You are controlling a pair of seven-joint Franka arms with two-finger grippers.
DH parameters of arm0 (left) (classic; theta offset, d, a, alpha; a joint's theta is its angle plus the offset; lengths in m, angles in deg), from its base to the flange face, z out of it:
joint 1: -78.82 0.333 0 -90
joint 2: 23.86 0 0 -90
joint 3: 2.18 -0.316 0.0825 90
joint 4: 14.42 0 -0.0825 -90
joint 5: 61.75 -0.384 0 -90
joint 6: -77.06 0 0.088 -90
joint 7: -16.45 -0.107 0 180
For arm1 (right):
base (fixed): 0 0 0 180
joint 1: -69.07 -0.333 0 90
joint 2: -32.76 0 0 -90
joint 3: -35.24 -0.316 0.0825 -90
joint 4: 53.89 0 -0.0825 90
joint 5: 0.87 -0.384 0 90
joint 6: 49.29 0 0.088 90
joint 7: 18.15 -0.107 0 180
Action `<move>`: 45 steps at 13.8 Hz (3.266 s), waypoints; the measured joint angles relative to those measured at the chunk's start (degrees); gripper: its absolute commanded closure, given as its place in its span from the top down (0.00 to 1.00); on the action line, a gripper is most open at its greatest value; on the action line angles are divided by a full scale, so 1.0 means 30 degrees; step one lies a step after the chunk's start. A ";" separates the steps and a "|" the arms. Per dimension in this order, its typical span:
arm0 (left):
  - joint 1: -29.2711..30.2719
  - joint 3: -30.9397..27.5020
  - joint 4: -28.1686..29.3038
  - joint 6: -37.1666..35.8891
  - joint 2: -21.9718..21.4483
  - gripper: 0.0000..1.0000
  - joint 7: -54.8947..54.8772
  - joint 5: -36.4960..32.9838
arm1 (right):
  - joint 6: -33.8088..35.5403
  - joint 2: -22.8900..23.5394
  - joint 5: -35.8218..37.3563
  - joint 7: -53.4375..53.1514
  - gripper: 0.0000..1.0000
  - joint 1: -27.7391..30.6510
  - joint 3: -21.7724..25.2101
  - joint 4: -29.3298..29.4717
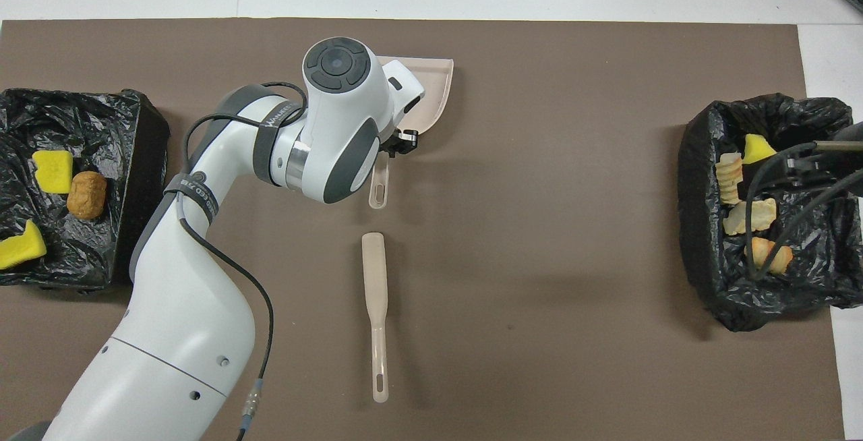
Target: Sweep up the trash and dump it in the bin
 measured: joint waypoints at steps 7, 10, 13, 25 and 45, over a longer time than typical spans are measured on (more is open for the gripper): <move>0.0271 -0.0500 -0.0010 0.0322 -0.0593 1.00 -0.0053 -0.0672 | 0.0000 0.0000 0.0000 0.0000 1.00 0.0000 0.0000 0.0000; 0.0986 -0.0992 0.0459 0.0158 -0.2572 1.00 -0.0971 -0.0732 | 0.0000 0.0000 0.0000 0.0000 1.00 0.0000 0.0000 0.0000; 0.1871 -0.1282 0.2621 -0.0126 -0.5690 1.00 -0.3080 -0.0756 | 0.0000 0.0000 0.0000 0.0000 1.00 0.0000 0.0000 0.0000; 0.6922 -0.1453 0.5783 -0.7436 -1.4219 1.00 -0.9910 -0.0776 | 0.0000 0.0000 0.0000 0.0000 1.00 0.0000 0.0000 0.0000; 0.7305 -0.1552 0.3204 -0.9842 -1.3373 1.00 -1.0111 -0.1793 | 0.0000 0.0000 0.0000 0.0000 1.00 0.0000 0.0000 0.0000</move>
